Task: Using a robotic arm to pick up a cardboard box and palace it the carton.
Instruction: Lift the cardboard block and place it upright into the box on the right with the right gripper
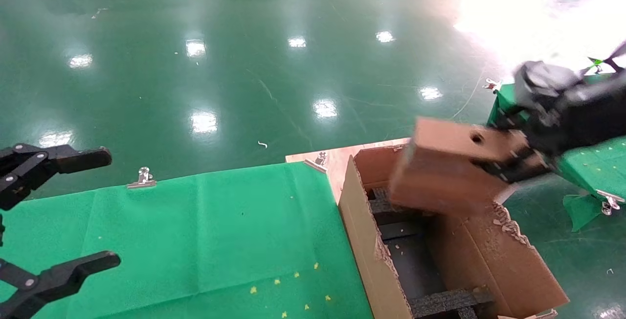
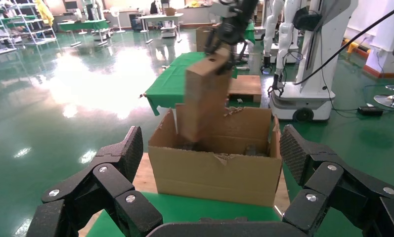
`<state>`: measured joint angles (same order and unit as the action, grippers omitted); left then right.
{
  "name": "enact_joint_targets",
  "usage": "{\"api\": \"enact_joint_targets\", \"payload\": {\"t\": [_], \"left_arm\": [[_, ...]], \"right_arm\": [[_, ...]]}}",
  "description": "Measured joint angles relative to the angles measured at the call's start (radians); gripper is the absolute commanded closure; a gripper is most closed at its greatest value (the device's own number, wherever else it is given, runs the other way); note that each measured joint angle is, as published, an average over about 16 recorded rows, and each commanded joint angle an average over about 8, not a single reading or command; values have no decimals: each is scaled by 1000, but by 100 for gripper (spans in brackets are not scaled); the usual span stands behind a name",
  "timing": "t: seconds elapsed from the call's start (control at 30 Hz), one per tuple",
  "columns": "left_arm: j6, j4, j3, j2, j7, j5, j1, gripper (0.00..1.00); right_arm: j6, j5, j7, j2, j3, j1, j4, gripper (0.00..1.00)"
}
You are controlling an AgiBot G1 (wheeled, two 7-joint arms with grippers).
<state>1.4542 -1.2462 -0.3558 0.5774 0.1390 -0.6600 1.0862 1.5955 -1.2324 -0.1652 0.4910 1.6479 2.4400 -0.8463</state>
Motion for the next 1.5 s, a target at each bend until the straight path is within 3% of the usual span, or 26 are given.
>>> {"api": "enact_joint_targets", "payload": {"t": [0.23, 0.5, 0.7, 0.83, 1.07, 1.27, 1.5], "left_arm": [[0, 0, 0, 0, 0, 0, 0, 0], [0, 0, 0, 0, 0, 0, 0, 0], [0, 0, 0, 0, 0, 0, 0, 0], [0, 0, 0, 0, 0, 0, 0, 0], [0, 0, 0, 0, 0, 0, 0, 0], [0, 0, 0, 0, 0, 0, 0, 0], [-1, 0, 0, 0, 0, 0, 0, 0]], "right_arm": [[-9, -1, -79, -106, 87, 54, -117, 100], [-31, 5, -118, -136, 114, 63, -151, 100], [-105, -9, -218, -160, 123, 42, -181, 100], [-178, -41, -355, -197, 135, 29, -241, 100], [-319, -145, -697, -278, 164, 5, -394, 100], [-390, -206, -962, -327, 190, -15, -486, 100], [-431, -203, -1141, -349, 214, -47, -511, 100]]}}
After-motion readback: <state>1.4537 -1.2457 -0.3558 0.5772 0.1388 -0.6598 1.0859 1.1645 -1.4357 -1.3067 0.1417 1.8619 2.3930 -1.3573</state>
